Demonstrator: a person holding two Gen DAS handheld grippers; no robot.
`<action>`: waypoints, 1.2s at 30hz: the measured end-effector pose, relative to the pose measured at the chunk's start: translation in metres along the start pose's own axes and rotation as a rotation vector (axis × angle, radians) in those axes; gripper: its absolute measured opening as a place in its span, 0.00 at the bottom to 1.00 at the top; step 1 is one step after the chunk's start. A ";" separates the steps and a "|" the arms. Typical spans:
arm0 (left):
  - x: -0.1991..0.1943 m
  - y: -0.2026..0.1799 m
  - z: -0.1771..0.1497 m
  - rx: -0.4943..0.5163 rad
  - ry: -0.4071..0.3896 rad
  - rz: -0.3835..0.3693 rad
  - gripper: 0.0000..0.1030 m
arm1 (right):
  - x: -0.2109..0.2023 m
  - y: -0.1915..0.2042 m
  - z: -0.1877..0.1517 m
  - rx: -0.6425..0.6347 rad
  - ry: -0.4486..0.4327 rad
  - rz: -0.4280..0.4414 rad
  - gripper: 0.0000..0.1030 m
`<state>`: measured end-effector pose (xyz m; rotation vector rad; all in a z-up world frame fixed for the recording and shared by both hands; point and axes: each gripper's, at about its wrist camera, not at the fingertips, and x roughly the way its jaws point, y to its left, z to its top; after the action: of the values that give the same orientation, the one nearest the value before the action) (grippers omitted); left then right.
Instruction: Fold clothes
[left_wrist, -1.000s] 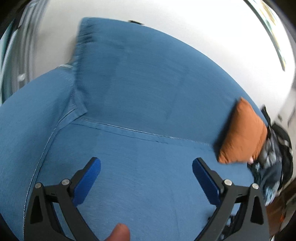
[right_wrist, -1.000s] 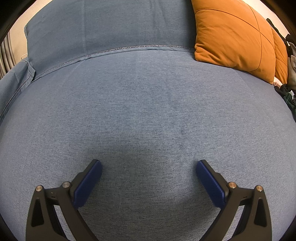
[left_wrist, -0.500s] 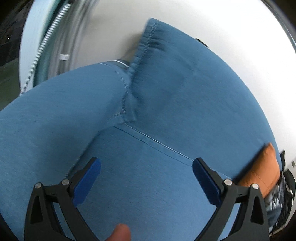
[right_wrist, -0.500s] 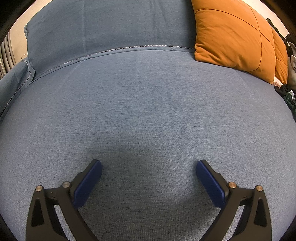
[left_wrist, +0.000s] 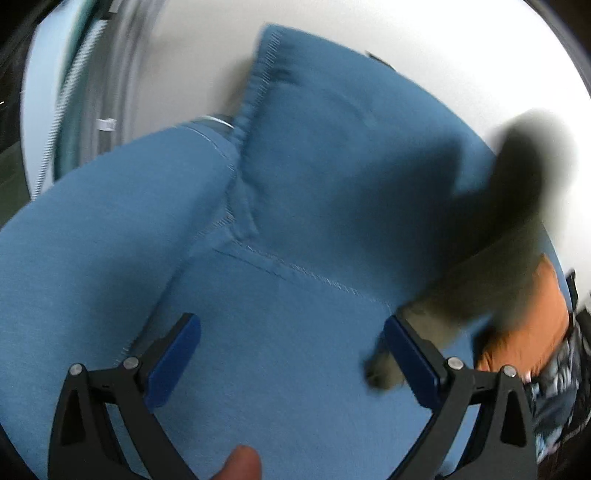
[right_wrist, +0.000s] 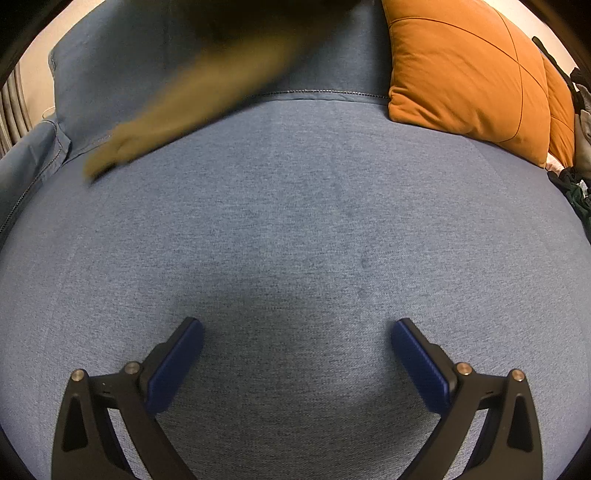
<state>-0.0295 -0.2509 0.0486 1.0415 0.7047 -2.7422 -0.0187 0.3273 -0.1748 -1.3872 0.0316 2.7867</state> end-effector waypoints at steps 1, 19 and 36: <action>0.005 -0.006 -0.004 0.019 0.023 -0.008 0.98 | 0.001 0.000 0.000 0.000 0.000 0.000 1.00; 0.025 -0.111 -0.070 0.295 0.103 -0.037 0.98 | 0.000 0.000 0.000 0.000 0.000 0.000 1.00; 0.047 -0.194 -0.109 0.498 0.119 -0.064 0.98 | 0.000 0.000 0.001 -0.001 0.001 -0.003 1.00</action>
<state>-0.0532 -0.0265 0.0198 1.2950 0.0553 -3.0084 -0.0201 0.3271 -0.1743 -1.3883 0.0281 2.7842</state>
